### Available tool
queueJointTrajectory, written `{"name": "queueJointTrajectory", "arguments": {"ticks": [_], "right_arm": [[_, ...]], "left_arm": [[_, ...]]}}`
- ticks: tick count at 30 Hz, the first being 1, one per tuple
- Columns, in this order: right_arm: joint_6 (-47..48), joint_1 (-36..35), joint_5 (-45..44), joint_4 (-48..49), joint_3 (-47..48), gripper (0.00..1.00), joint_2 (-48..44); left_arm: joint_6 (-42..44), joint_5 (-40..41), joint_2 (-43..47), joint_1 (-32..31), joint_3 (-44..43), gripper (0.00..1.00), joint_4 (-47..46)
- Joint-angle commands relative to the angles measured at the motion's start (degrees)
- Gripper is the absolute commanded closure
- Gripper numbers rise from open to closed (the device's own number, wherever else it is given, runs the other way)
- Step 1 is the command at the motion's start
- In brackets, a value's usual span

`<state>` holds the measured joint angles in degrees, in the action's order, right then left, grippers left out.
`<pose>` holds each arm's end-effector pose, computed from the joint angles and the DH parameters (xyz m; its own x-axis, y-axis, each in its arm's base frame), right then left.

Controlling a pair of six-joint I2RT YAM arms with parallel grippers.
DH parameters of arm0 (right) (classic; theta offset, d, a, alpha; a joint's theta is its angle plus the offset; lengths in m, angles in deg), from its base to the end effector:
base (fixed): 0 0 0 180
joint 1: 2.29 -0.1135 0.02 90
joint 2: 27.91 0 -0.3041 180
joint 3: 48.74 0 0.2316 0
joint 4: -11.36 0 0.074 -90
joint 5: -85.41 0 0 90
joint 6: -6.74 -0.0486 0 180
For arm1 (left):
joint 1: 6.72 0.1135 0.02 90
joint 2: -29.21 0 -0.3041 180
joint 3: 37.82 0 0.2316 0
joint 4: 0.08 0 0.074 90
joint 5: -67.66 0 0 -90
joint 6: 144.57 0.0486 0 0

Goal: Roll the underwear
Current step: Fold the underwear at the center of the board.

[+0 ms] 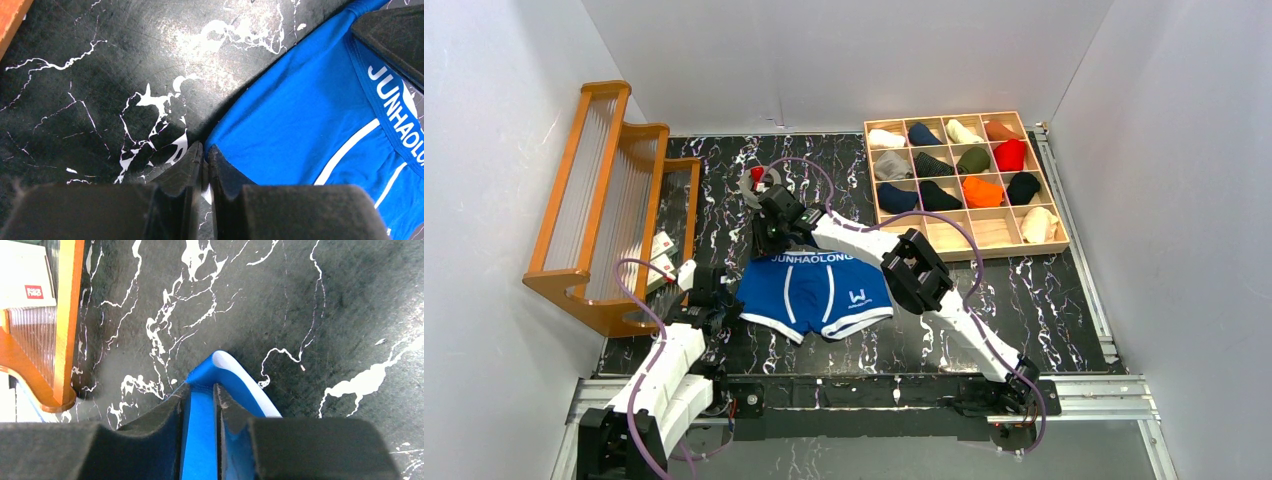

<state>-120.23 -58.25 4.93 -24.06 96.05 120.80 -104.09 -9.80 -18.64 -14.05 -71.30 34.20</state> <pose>0.3321 0.5060 0.1783 -0.8181 -0.1514 -0.5549 -0.4967 0.6723 0.5489 0.1209 -0.0049 0.1903 -0.4699 -0.6882 -0.5529 -0.5778 0.7132 -0.3967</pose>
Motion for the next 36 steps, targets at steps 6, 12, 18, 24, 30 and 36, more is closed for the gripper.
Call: {"name": "queueJointTrajectory", "arguments": {"ticks": [6,12,18,24,30,36], "right_arm": [[2.69,-0.01,1.76,-2.63,2.40,0.53,-3.37],[2.96,-1.06,-3.76,-4.52,5.19,0.51,-1.92],[3.24,-2.74,-9.14,-4.61,6.71,0.52,0.20],[4.53,-4.46,-15.02,-5.45,8.89,0.52,1.85],[4.61,-5.08,-21.84,-7.94,9.19,0.56,3.62],[5.85,-6.21,-24.70,-9.30,11.59,0.56,6.99]], "left_arm": [[-0.12,-0.83,0.86,0.13,0.62,0.91,2.31],[-0.13,-1.31,1.92,0.13,0.22,0.91,2.39],[-0.41,-2.82,2.51,0.13,0.33,0.92,2.16],[-0.49,-3.21,2.59,0.13,0.54,0.93,1.97],[-0.94,-3.39,2.81,0.13,0.61,0.93,1.94],[-1.24,-3.82,3.41,0.14,1.05,0.94,1.68]]}}
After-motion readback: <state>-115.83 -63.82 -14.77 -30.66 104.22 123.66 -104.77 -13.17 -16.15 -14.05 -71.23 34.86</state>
